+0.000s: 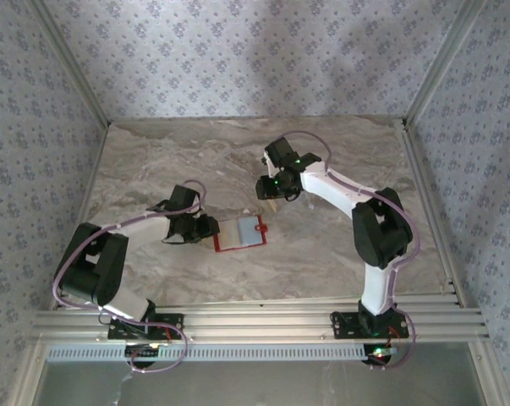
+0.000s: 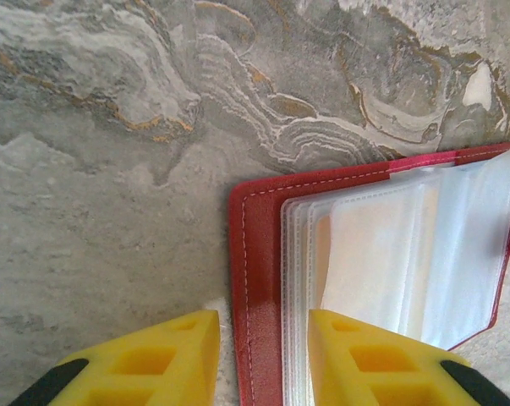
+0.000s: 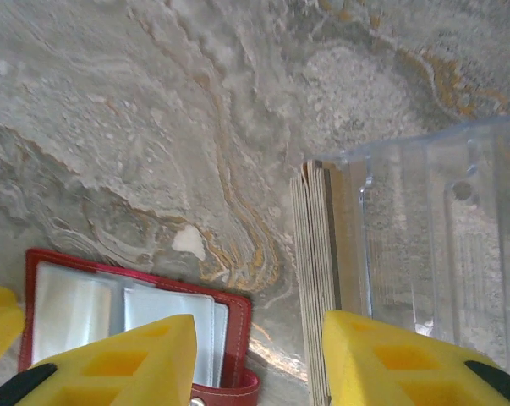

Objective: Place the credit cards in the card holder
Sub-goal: Pick up the credit card from the storage box.

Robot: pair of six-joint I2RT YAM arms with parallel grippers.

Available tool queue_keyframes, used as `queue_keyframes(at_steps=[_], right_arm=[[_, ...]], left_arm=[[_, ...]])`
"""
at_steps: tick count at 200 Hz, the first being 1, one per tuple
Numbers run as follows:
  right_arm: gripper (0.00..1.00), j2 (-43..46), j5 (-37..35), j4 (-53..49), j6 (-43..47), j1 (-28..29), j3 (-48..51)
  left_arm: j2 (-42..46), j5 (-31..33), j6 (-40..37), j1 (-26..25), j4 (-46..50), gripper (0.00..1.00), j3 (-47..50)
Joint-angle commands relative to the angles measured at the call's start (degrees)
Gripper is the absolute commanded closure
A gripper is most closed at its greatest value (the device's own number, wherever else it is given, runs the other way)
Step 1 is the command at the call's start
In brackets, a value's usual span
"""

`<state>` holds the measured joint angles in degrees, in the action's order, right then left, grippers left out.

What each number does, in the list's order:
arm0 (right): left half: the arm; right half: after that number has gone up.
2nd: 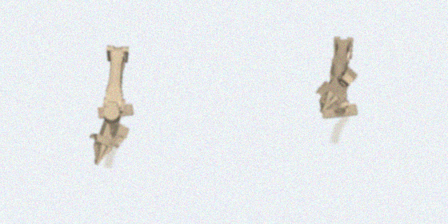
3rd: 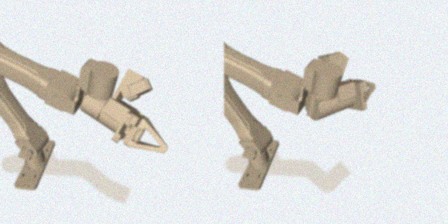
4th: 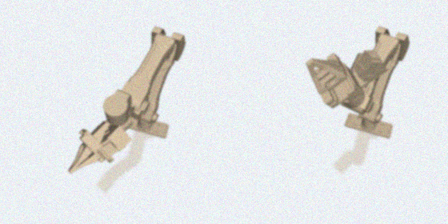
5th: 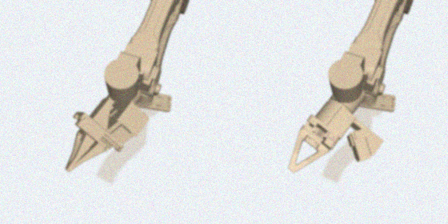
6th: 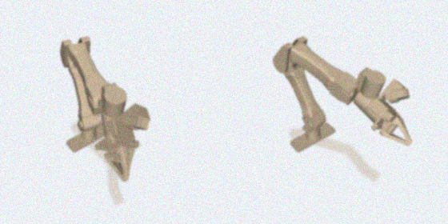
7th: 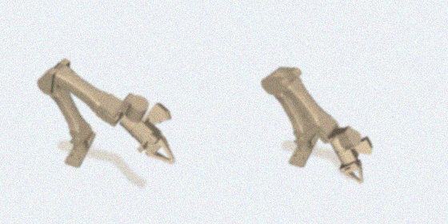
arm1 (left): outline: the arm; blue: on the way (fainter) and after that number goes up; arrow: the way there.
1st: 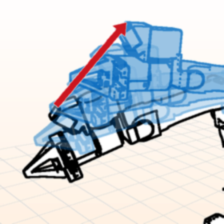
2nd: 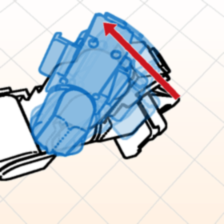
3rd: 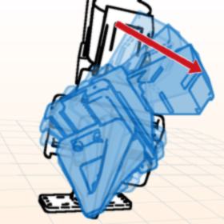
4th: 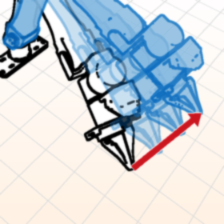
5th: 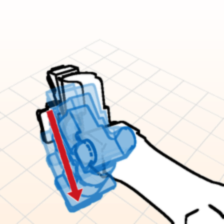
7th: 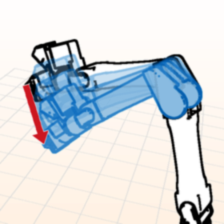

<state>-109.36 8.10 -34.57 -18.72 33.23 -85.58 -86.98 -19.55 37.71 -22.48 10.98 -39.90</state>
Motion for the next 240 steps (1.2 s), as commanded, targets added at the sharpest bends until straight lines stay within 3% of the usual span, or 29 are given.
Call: queue_keyframes(at_steps=[1, 67, 181, 240], right_arm=[[0.54, -2.5, -1.2, -3.5, 1.5, 0.1, -3.0], [0.54, -4.4, -4.5, -4.4, 2.4, 0.9, -3.4], [0.55, -4.3, 12.8, -0.2, 1.3, -3.1, -0.7], [0.62, -2.9, 16.5, 2.3, 0.4, -4.9, 0.7]], left_arm=[[1.0, 0.9, -0.3, 0.4, 1.4, 0.67, 0.5], [0.4, 0.5, -0.3, 0.6, 1.2, 0.66, 0.4], [0.5, 0.2, -0.2, 0.6, 1.2, 0.65, 0.5], [-0.2, -0.2, -0.1, 0.6, 1.1, 0.65, 0.4]])
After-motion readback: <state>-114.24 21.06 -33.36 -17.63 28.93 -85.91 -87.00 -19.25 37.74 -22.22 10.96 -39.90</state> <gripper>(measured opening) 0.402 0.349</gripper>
